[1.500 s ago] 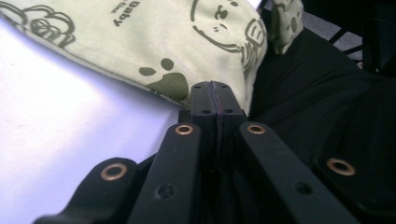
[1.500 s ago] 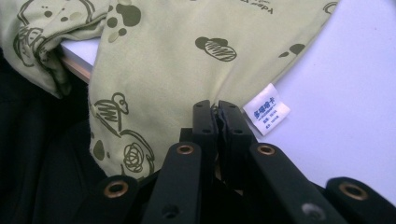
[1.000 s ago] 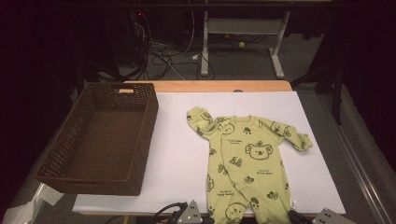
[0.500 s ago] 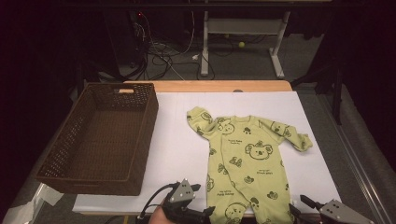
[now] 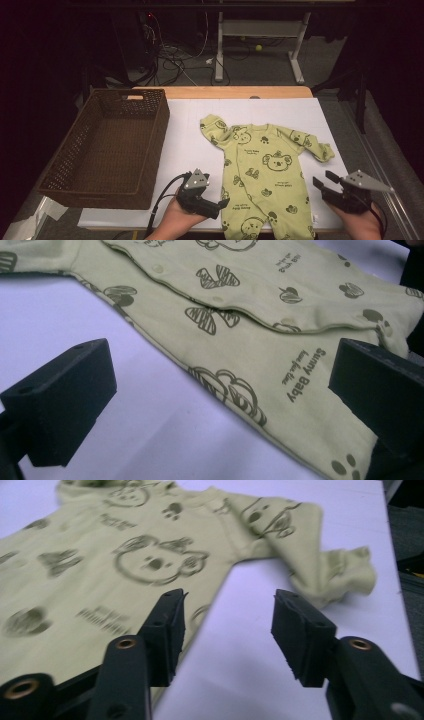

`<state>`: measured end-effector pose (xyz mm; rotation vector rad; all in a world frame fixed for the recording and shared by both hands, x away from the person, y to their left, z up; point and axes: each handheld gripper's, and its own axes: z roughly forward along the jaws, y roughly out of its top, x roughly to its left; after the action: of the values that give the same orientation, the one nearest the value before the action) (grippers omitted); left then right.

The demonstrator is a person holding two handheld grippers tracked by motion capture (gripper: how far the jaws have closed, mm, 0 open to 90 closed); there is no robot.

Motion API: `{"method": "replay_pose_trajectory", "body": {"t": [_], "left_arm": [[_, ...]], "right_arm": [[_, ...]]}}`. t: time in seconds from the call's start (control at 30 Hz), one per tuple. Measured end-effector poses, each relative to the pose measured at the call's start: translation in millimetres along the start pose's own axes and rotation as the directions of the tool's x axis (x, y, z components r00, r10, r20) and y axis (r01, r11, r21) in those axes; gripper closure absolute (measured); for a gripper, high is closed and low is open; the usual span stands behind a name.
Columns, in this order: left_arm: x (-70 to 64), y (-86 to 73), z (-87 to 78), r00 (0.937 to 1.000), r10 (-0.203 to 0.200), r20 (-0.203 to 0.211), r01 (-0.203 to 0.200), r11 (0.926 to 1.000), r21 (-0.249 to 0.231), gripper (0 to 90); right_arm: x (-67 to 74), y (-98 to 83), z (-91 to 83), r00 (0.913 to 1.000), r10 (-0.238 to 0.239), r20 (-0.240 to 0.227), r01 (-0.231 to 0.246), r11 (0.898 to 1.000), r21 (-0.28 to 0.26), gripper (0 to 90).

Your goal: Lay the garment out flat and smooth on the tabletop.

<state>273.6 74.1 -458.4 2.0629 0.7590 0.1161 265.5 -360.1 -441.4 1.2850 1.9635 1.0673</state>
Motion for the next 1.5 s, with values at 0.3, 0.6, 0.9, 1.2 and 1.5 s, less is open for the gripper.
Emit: {"method": "replay_pose_trajectory", "body": {"t": [0.3, 0.6, 0.9, 1.2, 1.5], "left_arm": [[-2.3, -5.9, -8.2, 0.9996, 0.019, 0.021, -0.018, 0.9998, -0.005, 0.0], [-3.8, -7.2, -5.1, 0.999, 0.022, 0.04, -0.022, 0.9998, -0.001, 0.0], [-2.4, -9.0, -5.6, 0.9989, 0.015, 0.045, -0.016, 0.9998, 0.007, 0.0], [-3.5, -8.9, -3.7, 0.9988, 0.024, 0.042, -0.024, 0.9996, 0.015, 0.0], [-3.5, -9.9, -3.9, 0.9992, 0.016, 0.037, -0.017, 0.9998, 0.012, 0.0]], "right_arm": [[-41.2, 42.1, 47.5, 0.995, 0.045, 0.09, -0.049, 0.998, 0.046, 72.8], [-75.6, 58.5, 96.0, 0.9728, 0.071, 0.22, -0.111, 0.978, 0.174, 54.2], [-79.2, 52.8, 107.1, 0.9858, 0.056, 0.158, -0.099, 0.955, 0.281, 80.3], [-72.7, 78.6, 73.1, 0.9794, 0.009, 0.202, -0.028, 0.995, 0.093, 81.6], [-77.5, 90.6, 51.7, 0.9689, 0.015, 0.247, -0.006, 0.999, -0.039, 81.4]]}}
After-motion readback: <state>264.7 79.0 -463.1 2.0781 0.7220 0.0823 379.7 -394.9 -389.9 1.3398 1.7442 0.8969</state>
